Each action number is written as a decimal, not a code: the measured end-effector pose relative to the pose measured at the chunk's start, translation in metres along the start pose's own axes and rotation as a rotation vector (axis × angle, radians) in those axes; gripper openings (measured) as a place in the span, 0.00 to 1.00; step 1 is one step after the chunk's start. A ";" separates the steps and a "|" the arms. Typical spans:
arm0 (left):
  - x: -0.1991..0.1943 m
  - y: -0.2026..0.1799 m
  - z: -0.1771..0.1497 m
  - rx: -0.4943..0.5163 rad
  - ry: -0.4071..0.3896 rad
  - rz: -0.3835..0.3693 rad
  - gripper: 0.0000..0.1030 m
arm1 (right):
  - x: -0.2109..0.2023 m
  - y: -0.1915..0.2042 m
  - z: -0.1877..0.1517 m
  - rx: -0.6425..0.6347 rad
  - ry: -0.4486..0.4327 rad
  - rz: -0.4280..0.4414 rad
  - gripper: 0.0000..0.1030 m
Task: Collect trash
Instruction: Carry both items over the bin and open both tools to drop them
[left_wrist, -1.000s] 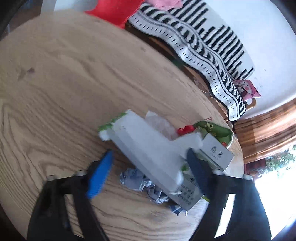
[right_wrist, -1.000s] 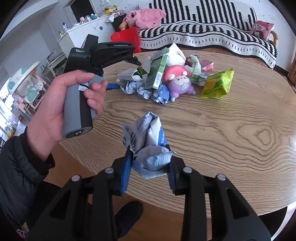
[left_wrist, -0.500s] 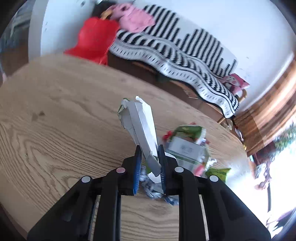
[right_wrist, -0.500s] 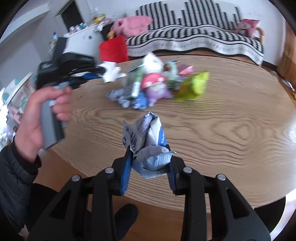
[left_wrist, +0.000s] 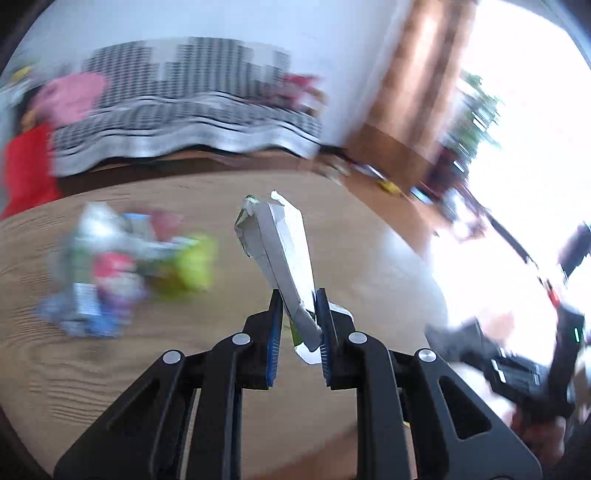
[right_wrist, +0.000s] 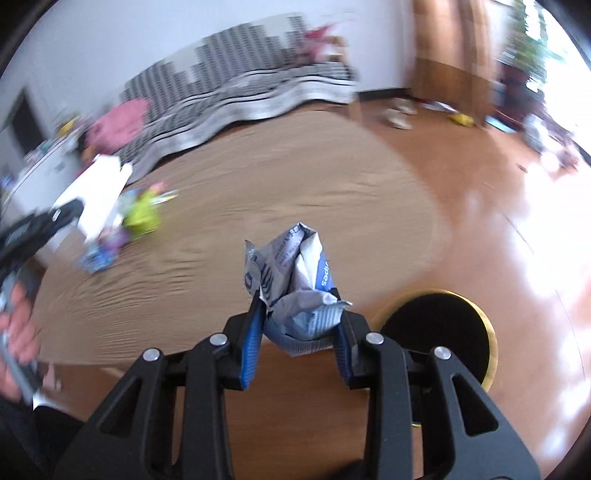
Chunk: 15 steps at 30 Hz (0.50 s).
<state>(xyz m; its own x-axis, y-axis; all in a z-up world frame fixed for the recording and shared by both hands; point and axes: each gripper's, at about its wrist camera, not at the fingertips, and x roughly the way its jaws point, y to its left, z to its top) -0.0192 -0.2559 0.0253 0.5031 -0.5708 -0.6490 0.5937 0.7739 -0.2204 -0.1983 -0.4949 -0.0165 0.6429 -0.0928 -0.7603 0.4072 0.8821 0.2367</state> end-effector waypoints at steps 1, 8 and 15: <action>0.007 -0.015 -0.005 0.024 0.017 -0.021 0.17 | 0.000 -0.013 -0.001 0.020 0.004 -0.017 0.33; 0.081 -0.163 -0.077 0.298 0.193 -0.210 0.17 | -0.004 -0.113 -0.027 0.175 0.045 -0.120 0.33; 0.147 -0.224 -0.141 0.411 0.351 -0.270 0.17 | -0.007 -0.162 -0.045 0.247 0.080 -0.150 0.33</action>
<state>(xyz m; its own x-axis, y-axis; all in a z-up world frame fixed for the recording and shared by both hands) -0.1666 -0.4742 -0.1229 0.1047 -0.5534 -0.8263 0.9009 0.4047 -0.1569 -0.2977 -0.6163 -0.0769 0.5141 -0.1683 -0.8411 0.6457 0.7214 0.2503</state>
